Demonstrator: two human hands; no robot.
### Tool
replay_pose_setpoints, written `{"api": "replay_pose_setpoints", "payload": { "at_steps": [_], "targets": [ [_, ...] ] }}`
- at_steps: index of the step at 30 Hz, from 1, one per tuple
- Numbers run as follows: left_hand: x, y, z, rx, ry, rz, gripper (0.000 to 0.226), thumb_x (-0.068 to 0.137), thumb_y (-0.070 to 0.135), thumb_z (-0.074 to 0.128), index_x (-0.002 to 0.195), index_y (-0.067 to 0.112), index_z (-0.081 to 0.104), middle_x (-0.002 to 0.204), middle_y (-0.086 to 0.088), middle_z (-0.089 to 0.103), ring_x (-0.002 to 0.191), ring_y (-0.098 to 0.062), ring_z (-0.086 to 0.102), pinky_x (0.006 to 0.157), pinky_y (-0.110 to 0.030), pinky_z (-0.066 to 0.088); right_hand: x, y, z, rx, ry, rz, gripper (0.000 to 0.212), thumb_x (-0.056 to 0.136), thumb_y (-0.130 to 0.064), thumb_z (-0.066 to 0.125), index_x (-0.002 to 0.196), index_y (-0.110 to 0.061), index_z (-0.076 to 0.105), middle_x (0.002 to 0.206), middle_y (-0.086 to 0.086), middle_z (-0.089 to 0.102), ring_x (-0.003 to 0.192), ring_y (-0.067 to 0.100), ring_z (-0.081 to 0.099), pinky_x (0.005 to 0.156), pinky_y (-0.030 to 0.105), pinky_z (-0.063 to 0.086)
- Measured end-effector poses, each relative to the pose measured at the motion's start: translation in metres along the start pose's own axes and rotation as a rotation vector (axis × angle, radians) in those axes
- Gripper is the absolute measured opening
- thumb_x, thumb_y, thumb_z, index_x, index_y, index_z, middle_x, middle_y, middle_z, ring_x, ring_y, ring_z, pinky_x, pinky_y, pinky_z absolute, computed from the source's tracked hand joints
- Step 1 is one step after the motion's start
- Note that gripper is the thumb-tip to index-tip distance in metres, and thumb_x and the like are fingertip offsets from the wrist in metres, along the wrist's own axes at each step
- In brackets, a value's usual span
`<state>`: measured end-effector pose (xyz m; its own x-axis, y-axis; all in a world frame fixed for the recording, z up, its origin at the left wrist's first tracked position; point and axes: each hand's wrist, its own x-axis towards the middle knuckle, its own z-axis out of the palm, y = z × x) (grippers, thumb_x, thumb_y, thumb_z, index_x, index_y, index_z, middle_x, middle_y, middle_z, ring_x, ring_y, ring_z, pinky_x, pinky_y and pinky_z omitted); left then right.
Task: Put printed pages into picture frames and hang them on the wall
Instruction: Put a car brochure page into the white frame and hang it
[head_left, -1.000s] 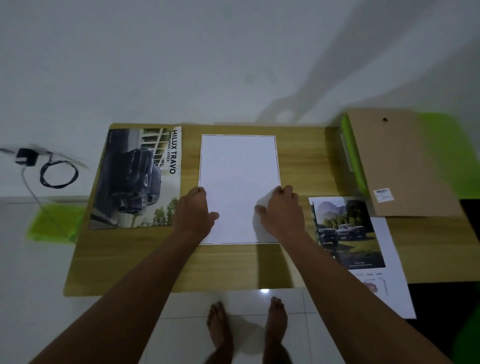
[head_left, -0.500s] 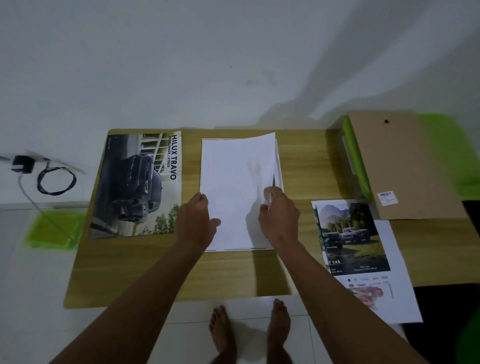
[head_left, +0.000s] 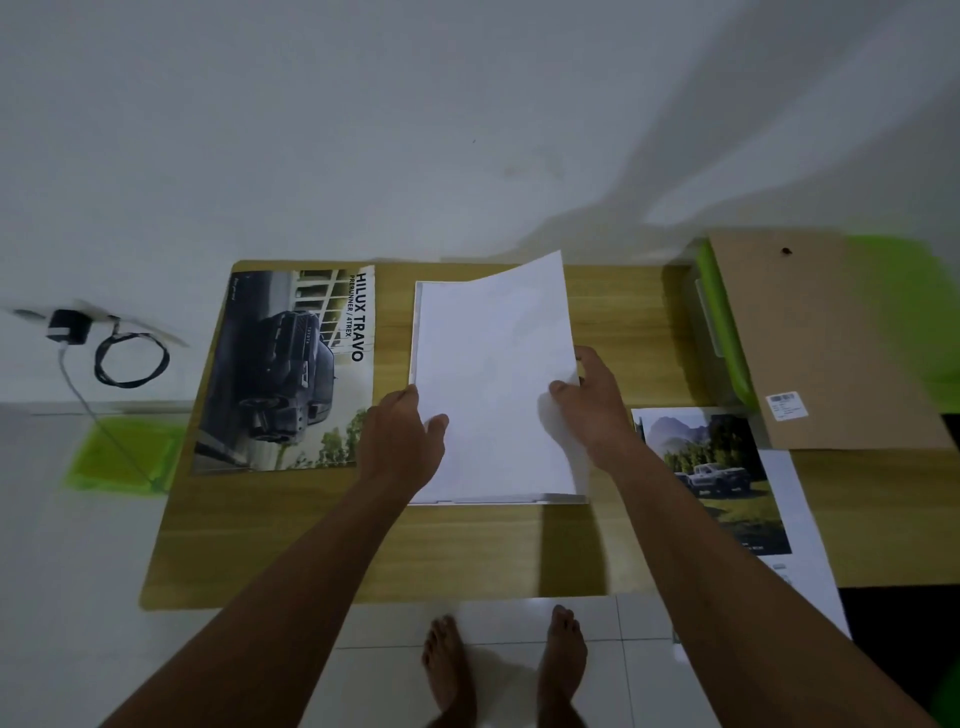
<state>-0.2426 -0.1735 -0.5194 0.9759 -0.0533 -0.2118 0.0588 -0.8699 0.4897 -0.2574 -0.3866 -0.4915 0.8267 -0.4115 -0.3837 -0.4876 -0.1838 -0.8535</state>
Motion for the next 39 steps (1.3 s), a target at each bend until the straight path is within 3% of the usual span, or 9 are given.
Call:
{"api": "replay_pose_setpoints", "payload": {
  "at_steps": [9, 13, 22, 26, 28, 31, 33, 36, 39],
  "targets": [
    [0.01, 0.008, -0.006, -0.192, 0.041, -0.128, 0.044, 0.093, 0.034, 0.059, 0.128, 0.007, 0.057, 0.129, -0.012, 0.061, 0.119, -0.03, 0.055, 0.097, -0.034, 0.039, 0.004, 0.012, -0.007, 0.17, -0.042, 0.072, 0.029, 0.095, -0.003, 0.056, 0.11, -0.027, 0.059, 0.105, -0.004, 0.068, 0.095, 0.016, 0.062, 0.076, 0.027, 0.049],
    [0.016, 0.008, -0.008, -0.17, 0.084, -0.129, 0.046, 0.09, 0.036, 0.063, 0.123, 0.005, 0.061, 0.121, -0.013, 0.064, 0.112, -0.031, 0.058, 0.096, -0.038, 0.042, 0.005, 0.015, -0.01, 0.195, -0.074, 0.098, 0.027, 0.095, -0.006, 0.059, 0.107, -0.03, 0.061, 0.112, -0.004, 0.068, 0.108, 0.02, 0.062, 0.095, 0.037, 0.049],
    [0.006, 0.033, -0.046, -0.399, 0.211, 0.129, 0.022, 0.095, 0.015, 0.057, 0.115, 0.006, 0.055, 0.11, -0.007, 0.065, 0.093, -0.02, 0.061, 0.079, -0.029, 0.047, -0.006, -0.01, -0.015, 0.119, 0.019, 0.119, 0.043, 0.091, -0.013, 0.066, 0.131, -0.018, 0.052, 0.112, 0.006, 0.068, 0.087, 0.015, 0.063, 0.067, 0.027, 0.051],
    [-0.016, 0.057, -0.077, -0.416, 0.315, 0.281, 0.021, 0.099, 0.017, 0.053, 0.118, 0.008, 0.056, 0.103, 0.002, 0.065, 0.08, -0.009, 0.063, 0.063, -0.011, 0.048, -0.024, -0.051, -0.017, -0.064, 0.103, -0.056, 0.056, 0.095, -0.043, 0.061, 0.143, -0.022, 0.044, 0.138, 0.004, 0.055, 0.121, 0.02, 0.056, 0.1, 0.036, 0.048],
    [-0.032, 0.074, -0.089, -0.358, 0.295, 0.366, 0.02, 0.101, 0.022, 0.047, 0.118, 0.015, 0.055, 0.09, 0.004, 0.067, 0.062, -0.005, 0.062, 0.049, -0.017, 0.049, -0.037, -0.084, -0.018, -0.026, 0.021, -0.133, 0.052, 0.093, -0.059, 0.054, 0.129, -0.022, 0.059, 0.129, -0.001, 0.062, 0.118, 0.015, 0.059, 0.096, 0.032, 0.047],
    [-0.055, 0.098, -0.095, -0.238, 0.268, 0.46, 0.024, 0.103, 0.024, 0.04, 0.124, 0.02, 0.052, 0.081, -0.002, 0.07, 0.061, -0.017, 0.064, 0.052, -0.03, 0.05, -0.058, -0.127, -0.018, 0.092, -0.146, -0.117, 0.065, 0.078, -0.078, 0.055, 0.115, -0.025, 0.066, 0.118, -0.004, 0.066, 0.108, 0.013, 0.064, 0.096, 0.039, 0.052],
    [-0.068, 0.107, -0.095, -0.208, 0.267, 0.51, 0.028, 0.103, 0.025, 0.039, 0.128, 0.02, 0.051, 0.086, -0.005, 0.072, 0.068, -0.021, 0.067, 0.059, -0.037, 0.054, -0.069, -0.141, -0.02, 0.089, -0.133, -0.126, 0.064, 0.078, -0.071, 0.06, 0.121, -0.023, 0.064, 0.116, -0.004, 0.067, 0.105, 0.018, 0.067, 0.093, 0.044, 0.055],
    [-0.079, 0.109, -0.093, -0.19, 0.245, 0.502, 0.037, 0.098, 0.047, 0.043, 0.129, 0.028, 0.05, 0.107, 0.003, 0.073, 0.092, -0.016, 0.07, 0.078, -0.038, 0.056, -0.081, -0.149, -0.034, 0.122, 0.0, -0.172, 0.024, 0.09, -0.022, 0.052, 0.106, -0.015, 0.068, 0.097, 0.003, 0.071, 0.091, 0.03, 0.071, 0.076, 0.048, 0.061],
    [-0.089, 0.112, -0.096, -0.318, 0.181, 0.395, 0.06, 0.088, 0.074, 0.035, 0.129, 0.033, 0.052, 0.118, 0.006, 0.068, 0.099, -0.011, 0.067, 0.083, -0.035, 0.055, -0.088, -0.144, -0.059, 0.114, 0.116, -0.186, 0.032, 0.086, -0.005, 0.04, 0.094, -0.019, 0.068, 0.094, -0.004, 0.073, 0.087, 0.022, 0.069, 0.072, 0.037, 0.058]
  ]
}}
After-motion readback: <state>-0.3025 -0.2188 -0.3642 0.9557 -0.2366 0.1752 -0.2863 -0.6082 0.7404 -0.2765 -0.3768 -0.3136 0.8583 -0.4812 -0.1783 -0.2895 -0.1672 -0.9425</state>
